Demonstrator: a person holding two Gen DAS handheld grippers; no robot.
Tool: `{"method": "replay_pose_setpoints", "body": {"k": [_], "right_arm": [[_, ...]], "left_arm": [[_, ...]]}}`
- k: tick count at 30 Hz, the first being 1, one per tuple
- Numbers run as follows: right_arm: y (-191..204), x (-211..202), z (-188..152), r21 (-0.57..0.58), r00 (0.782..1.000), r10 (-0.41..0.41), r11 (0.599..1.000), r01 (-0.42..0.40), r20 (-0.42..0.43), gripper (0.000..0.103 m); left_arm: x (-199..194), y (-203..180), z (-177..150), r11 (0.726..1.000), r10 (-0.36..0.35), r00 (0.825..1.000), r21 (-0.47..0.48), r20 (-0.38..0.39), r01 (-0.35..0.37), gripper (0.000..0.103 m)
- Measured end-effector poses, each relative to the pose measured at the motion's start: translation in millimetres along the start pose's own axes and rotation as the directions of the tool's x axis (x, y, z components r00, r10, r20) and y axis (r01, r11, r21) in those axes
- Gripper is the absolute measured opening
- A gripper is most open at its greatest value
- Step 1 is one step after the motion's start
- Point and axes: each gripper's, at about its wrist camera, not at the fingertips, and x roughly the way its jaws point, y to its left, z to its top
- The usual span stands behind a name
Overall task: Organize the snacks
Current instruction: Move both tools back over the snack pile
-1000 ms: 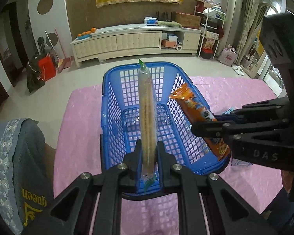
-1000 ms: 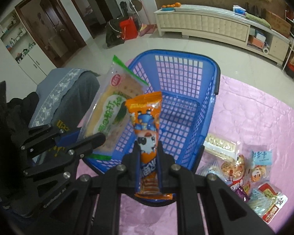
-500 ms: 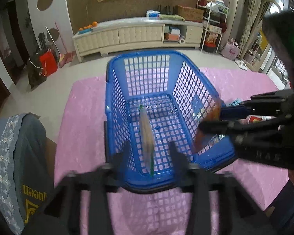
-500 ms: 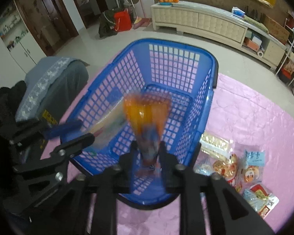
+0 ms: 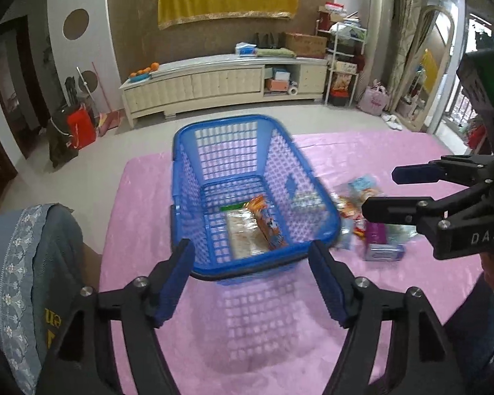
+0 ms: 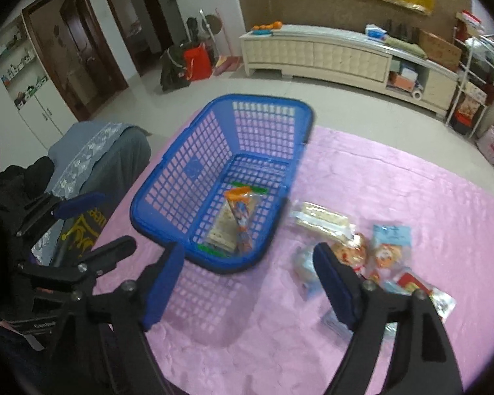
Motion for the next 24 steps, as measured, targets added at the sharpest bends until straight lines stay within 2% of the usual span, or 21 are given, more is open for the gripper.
{"method": "replay_pose_setpoints", "body": {"k": [5, 12, 24], "right_arm": [[-13, -32, -20, 0.029, 0.999, -0.013, 1.000, 0.012, 0.041, 0.084], [-32, -69, -43, 0.043, 0.995, -0.043, 0.998, 0.039, 0.089, 0.084], [-74, -90, -89, 0.100, 0.994, -0.077, 0.993, 0.069, 0.080, 0.084]], "left_arm": [[-19, -26, 2, 0.999, -0.037, 0.999, 0.007, 0.029, 0.036, 0.077], [-32, -64, 3, 0.996, -0.067, 0.996, 0.059, 0.052, 0.064, 0.079], [-21, -127, -5, 0.985, -0.119, 0.993, 0.126, 0.011, 0.116, 0.079]]}}
